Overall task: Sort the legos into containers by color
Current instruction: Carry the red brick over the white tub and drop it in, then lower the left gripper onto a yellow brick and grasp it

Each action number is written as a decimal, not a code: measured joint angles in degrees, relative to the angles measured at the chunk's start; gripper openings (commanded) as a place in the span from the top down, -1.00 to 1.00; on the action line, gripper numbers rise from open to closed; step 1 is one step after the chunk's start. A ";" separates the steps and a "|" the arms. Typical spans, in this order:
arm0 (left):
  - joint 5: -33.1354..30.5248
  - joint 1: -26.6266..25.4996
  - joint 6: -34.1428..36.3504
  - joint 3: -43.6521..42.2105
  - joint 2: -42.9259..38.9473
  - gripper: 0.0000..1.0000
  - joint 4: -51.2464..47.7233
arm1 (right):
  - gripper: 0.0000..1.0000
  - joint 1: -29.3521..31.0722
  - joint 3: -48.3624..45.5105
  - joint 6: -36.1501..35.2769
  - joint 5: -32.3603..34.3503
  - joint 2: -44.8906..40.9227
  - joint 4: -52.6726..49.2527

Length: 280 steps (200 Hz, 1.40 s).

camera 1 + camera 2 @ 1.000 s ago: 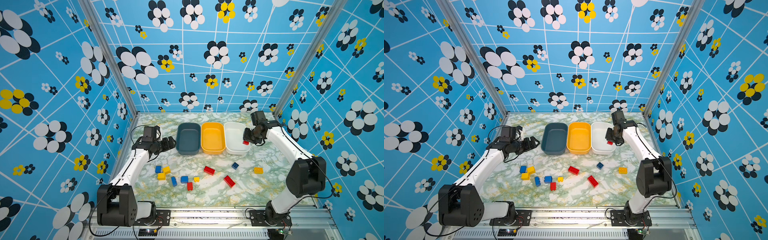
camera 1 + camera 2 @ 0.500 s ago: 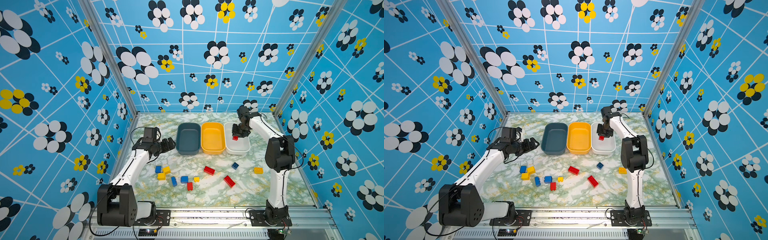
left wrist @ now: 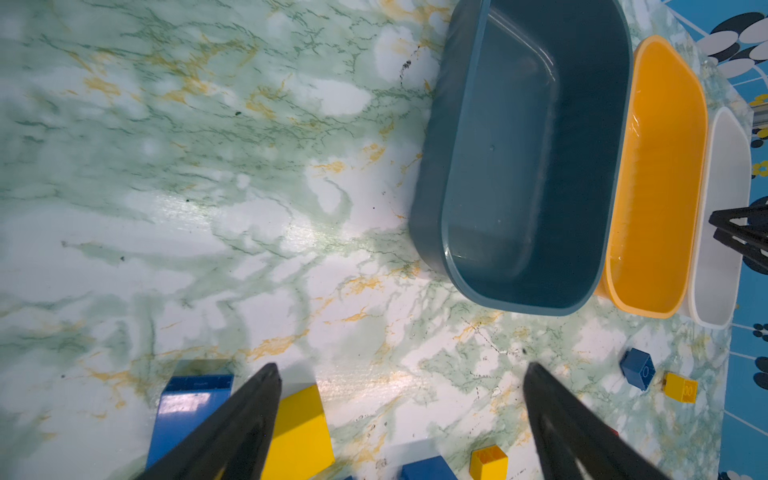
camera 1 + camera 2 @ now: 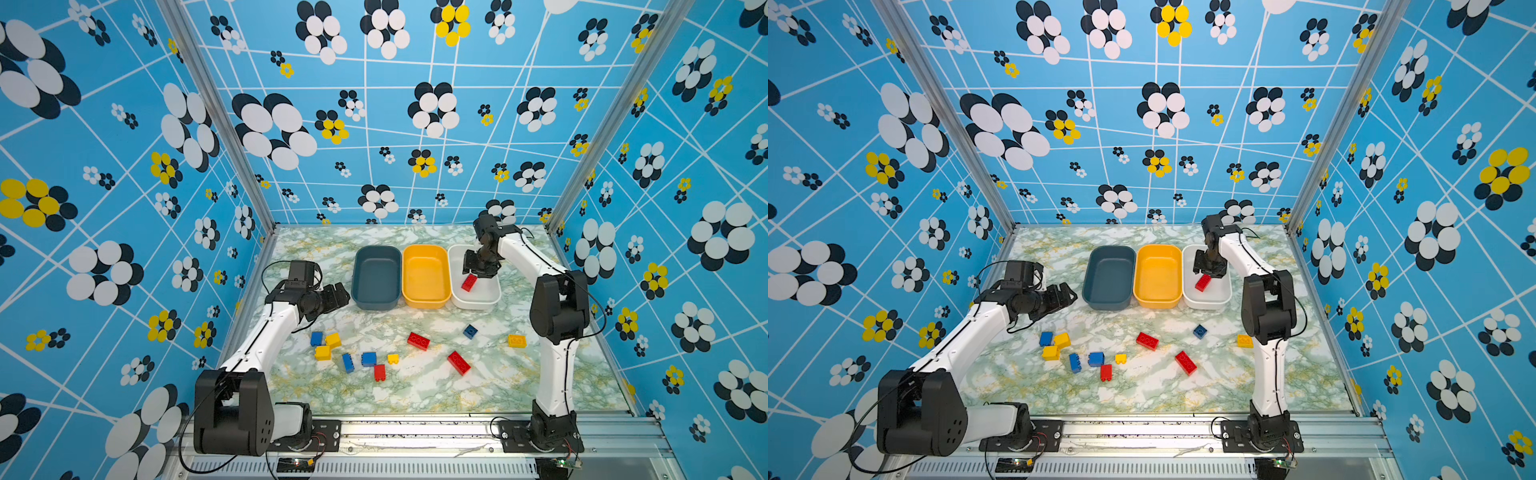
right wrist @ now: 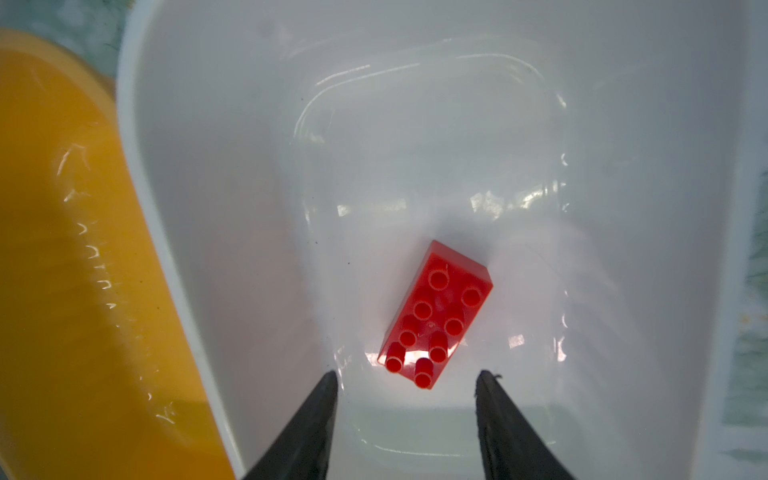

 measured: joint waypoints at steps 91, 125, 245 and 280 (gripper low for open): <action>-4.02 -3.19 -2.27 -1.05 -2.58 -0.84 -4.66 | -0.34 0.02 -3.63 0.70 -0.24 -7.56 0.35; -8.26 -7.54 -4.66 -1.07 -2.67 -0.76 -9.11 | -0.38 0.04 -6.12 1.29 -0.66 -10.54 0.74; -13.99 -10.54 -7.54 -1.03 2.62 -0.64 -15.43 | -0.55 0.07 -18.29 3.17 -3.28 -20.48 1.55; -14.10 -10.54 -8.02 -1.03 3.48 -0.60 -15.39 | -0.56 0.07 -19.04 3.23 -3.43 -22.27 1.44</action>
